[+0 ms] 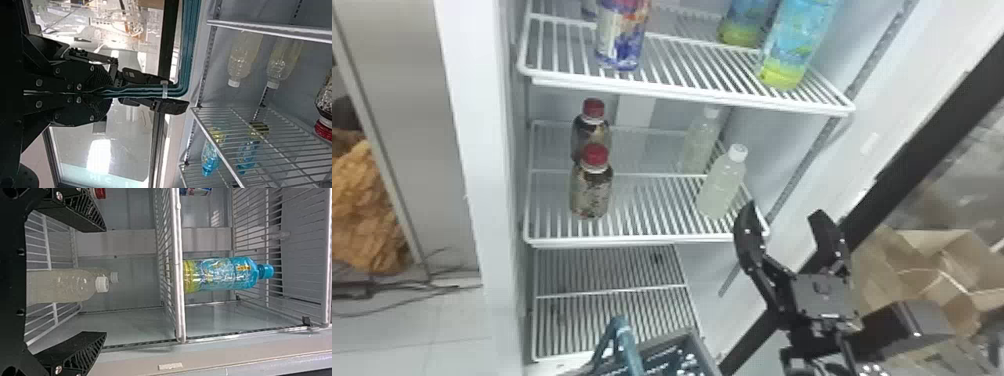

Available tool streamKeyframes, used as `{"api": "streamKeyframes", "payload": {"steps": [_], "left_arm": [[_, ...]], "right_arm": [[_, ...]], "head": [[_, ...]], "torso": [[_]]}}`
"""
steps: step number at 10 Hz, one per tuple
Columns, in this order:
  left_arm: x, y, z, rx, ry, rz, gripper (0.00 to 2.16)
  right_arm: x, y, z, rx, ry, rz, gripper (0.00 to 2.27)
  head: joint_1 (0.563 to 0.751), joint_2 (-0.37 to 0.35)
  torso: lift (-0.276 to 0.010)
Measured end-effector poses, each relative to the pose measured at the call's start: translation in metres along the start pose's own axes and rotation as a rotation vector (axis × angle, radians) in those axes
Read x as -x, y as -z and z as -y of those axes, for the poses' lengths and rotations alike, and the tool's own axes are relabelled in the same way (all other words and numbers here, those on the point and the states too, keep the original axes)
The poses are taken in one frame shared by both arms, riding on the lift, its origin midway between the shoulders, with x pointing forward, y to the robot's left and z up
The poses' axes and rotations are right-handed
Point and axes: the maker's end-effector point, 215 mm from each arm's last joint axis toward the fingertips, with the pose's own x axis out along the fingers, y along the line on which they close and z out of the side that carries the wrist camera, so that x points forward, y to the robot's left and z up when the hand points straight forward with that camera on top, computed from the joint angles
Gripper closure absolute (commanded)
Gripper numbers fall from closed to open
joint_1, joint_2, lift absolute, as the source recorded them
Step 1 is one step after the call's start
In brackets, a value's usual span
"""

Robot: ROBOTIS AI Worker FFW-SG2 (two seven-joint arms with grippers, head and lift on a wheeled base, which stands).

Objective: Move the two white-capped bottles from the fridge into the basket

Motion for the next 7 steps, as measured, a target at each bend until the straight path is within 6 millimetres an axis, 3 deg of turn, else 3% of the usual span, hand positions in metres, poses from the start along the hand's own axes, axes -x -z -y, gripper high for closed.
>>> {"api": "streamKeyframes", "payload": {"steps": [7], "left_arm": [[0.0, 0.0001, 0.0004, 0.003, 0.003, 0.003, 1.12]], "right_arm": [[-0.0007, 0.0078, 0.0007, -0.017, 0.004, -0.021, 0.1]], "head": [[0.695, -0.35]], "torso": [[-0.26]]}}
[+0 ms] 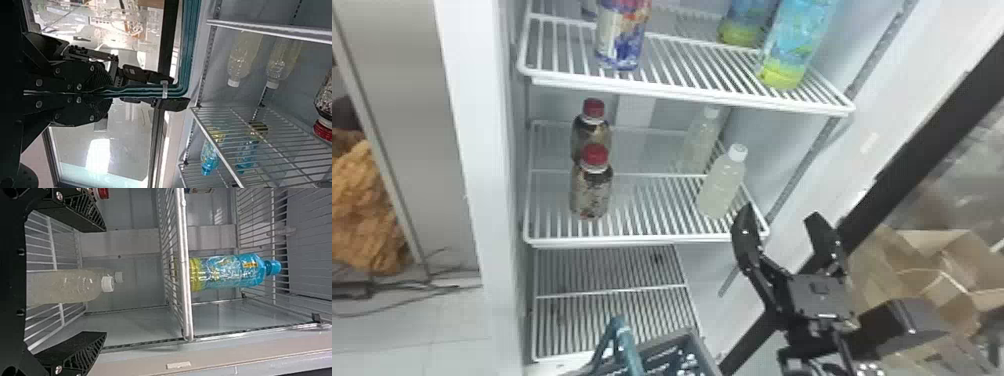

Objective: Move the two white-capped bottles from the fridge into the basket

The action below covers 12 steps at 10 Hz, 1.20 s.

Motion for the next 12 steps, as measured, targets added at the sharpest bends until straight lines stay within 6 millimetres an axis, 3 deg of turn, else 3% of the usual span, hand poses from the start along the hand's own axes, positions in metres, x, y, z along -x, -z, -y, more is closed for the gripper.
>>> {"api": "streamKeyframes", "payload": {"steps": [5, 12], "left_arm": [[0.0, 0.001, 0.0, 0.003, 0.0, 0.0, 1.12], [0.001, 0.001, 0.0, 0.006, 0.001, 0.0, 1.12]], "right_arm": [[-0.009, 0.015, 0.008, 0.016, 0.0, -0.04, 0.1], [-0.049, 0.059, 0.021, 0.073, -0.039, -0.132, 0.1]], "head": [[0.695, -0.35], [0.695, -0.35]], "torso": [[-0.26], [-0.26]]}}
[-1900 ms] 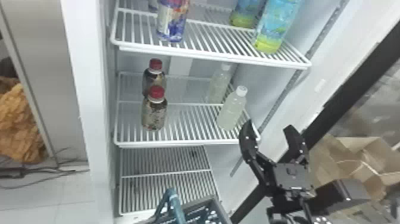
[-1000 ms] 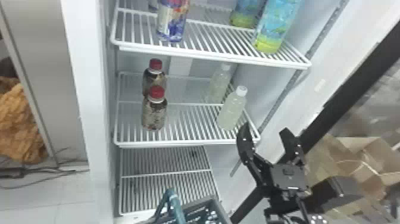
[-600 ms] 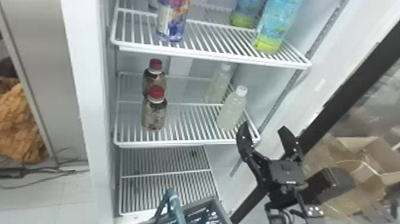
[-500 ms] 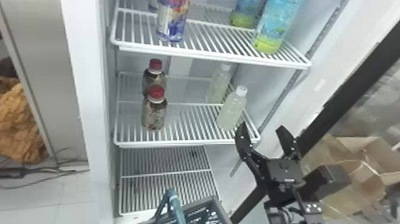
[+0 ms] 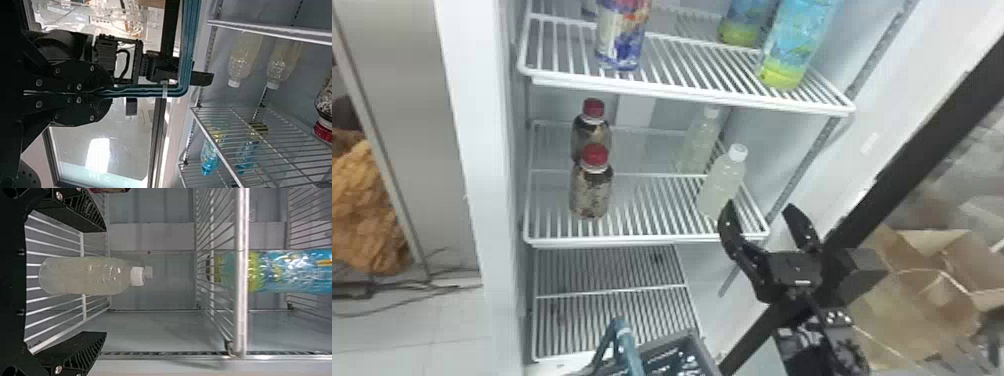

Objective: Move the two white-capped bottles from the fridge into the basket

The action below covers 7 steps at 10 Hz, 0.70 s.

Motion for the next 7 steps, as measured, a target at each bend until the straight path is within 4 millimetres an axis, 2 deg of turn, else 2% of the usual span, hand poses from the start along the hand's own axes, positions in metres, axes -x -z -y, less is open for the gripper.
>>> {"api": "streamKeyframes", "payload": {"steps": [4, 7], "left_arm": [[0.0, 0.0, 0.0, 0.0, 0.001, 0.0, 1.12], [-0.001, 0.001, 0.0, 0.003, 0.001, -0.003, 1.12]], "right_arm": [[-0.032, 0.033, -0.001, 0.006, -0.038, -0.053, 0.1], [-0.057, 0.043, -0.007, -0.001, -0.051, -0.061, 0.1]], "head": [[0.695, -0.35], [0.695, -0.35]], "torso": [[-0.26], [-0.26]]}}
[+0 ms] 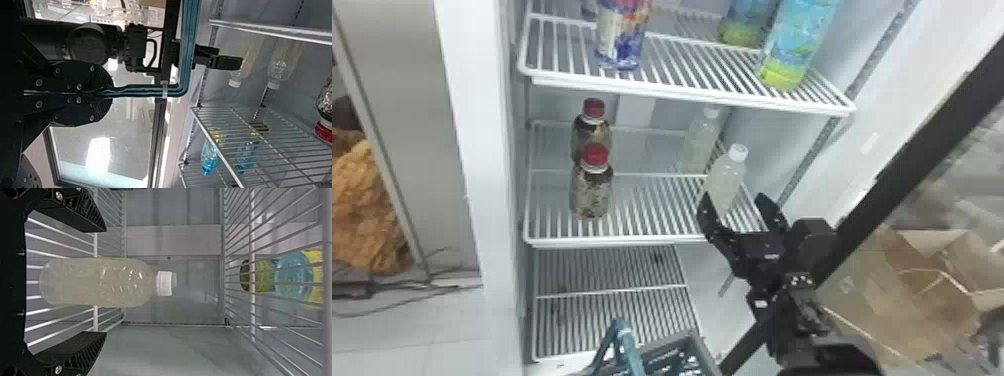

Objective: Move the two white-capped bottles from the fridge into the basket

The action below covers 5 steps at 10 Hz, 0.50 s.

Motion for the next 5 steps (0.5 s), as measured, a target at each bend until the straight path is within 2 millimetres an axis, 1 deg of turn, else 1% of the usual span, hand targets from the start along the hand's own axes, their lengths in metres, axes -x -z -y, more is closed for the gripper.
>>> {"api": "streamKeyframes", "payload": {"steps": [3, 5], "left_arm": [[-0.001, 0.001, 0.001, 0.0, 0.001, -0.005, 1.12], [-0.001, 0.001, 0.0, 0.0, 0.0, -0.008, 1.12]], "right_arm": [[-0.024, 0.005, 0.002, -0.006, -0.003, -0.003, 0.1], [-0.036, 0.006, 0.004, -0.008, -0.001, -0.003, 0.11]], "head": [[0.695, -0.35], [0.695, -0.35]], "torso": [[-0.26], [-0.26]]}}
